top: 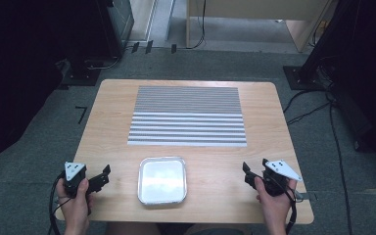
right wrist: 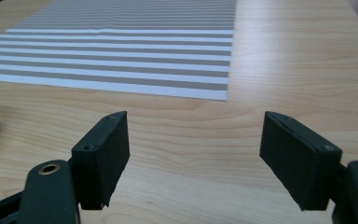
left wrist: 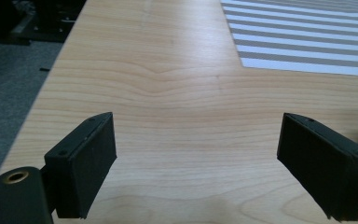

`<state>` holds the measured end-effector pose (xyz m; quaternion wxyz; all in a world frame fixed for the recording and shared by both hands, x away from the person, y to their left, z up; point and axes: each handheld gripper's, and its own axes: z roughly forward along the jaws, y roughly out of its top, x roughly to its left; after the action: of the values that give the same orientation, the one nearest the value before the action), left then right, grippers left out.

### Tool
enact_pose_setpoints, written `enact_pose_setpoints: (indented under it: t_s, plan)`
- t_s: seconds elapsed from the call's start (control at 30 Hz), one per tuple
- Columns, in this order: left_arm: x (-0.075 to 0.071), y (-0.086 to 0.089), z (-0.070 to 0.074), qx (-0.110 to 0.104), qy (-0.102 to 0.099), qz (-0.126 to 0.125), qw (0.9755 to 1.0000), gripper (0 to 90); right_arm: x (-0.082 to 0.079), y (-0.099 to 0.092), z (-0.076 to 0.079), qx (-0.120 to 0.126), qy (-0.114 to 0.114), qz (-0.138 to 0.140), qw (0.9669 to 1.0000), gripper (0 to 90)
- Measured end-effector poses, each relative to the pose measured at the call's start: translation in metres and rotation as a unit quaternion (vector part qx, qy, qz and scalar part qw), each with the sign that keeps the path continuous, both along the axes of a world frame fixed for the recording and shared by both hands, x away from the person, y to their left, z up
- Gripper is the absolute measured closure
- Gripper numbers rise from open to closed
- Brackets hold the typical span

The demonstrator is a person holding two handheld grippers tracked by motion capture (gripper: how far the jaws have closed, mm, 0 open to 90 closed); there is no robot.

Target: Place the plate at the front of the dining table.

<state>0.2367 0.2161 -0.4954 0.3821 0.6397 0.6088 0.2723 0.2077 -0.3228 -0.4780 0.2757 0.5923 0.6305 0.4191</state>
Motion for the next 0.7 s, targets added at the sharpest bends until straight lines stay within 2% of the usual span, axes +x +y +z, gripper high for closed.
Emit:
enact_pose_setpoints:
  t_s: [0.3,0.37,0.7]
  plan:
    - [-0.001,-0.019,-0.002,-0.005,-0.009,-0.017,0.9998,11.7,0.000,0.027,0.004,0.020,-0.008,0.028,0.9994,26.4]
    - [-0.001,-0.025,-0.003,-0.009,-0.012,-0.025,0.9996,11.2,0.001,0.038,0.003,0.026,-0.007,0.044,0.9987,26.3]
    - [-0.003,-0.035,-0.002,-0.020,-0.013,-0.040,0.9989,10.9,0.003,0.071,0.002,0.033,-0.003,0.068,0.9971,29.9]
